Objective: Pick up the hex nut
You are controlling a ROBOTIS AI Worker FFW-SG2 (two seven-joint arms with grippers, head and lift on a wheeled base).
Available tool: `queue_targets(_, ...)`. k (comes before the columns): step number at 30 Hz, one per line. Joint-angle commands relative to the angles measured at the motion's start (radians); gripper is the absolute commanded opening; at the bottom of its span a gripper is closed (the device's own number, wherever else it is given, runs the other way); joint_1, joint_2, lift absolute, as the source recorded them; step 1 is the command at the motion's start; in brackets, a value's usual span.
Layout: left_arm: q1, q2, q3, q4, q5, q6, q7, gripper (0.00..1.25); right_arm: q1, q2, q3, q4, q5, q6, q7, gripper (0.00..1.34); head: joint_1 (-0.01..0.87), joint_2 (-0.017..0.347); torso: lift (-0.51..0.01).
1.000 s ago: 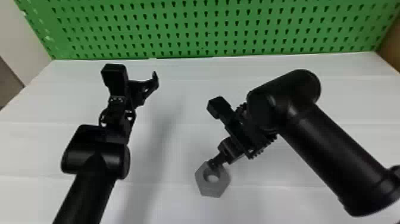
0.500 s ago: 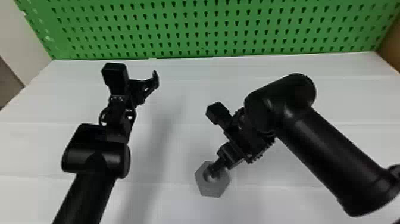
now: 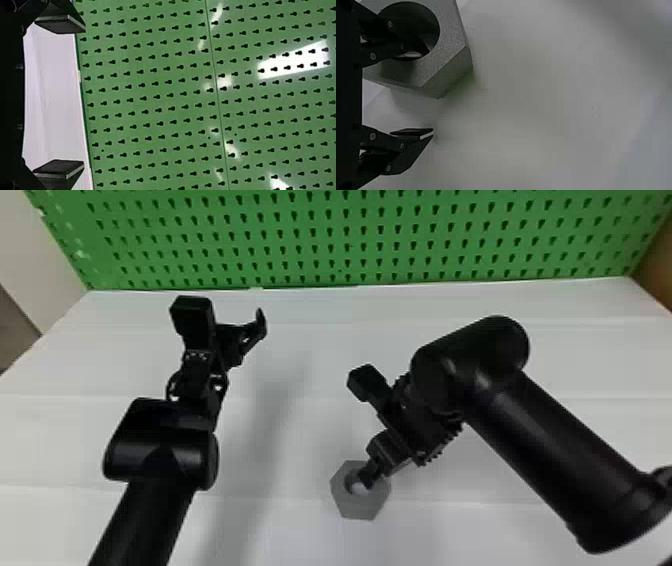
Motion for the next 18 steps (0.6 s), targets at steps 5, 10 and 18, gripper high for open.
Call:
queue_targets(5, 0.002, 0.000, 0.000, 0.000, 0.001, -0.002, 0.000, 1.16, -0.001, -0.001, 0.010, 0.000, 0.000, 0.003, 0.000, 0.29, 0.785, 0.149, -0.088)
queue_targets(10, 0.004, 0.000, 0.000, 0.000, 0.002, -0.003, 0.000, 1.16, -0.001, -0.003, 0.009, -0.002, 0.000, 0.003, 0.000, 0.29, 0.785, 0.149, -0.088)
queue_targets(18, 0.008, 0.000, 0.000, 0.000, 0.002, -0.005, 0.000, 1.16, 0.002, -0.004, 0.006, -0.002, -0.008, 0.003, 0.001, 0.29, 0.785, 0.149, -0.088)
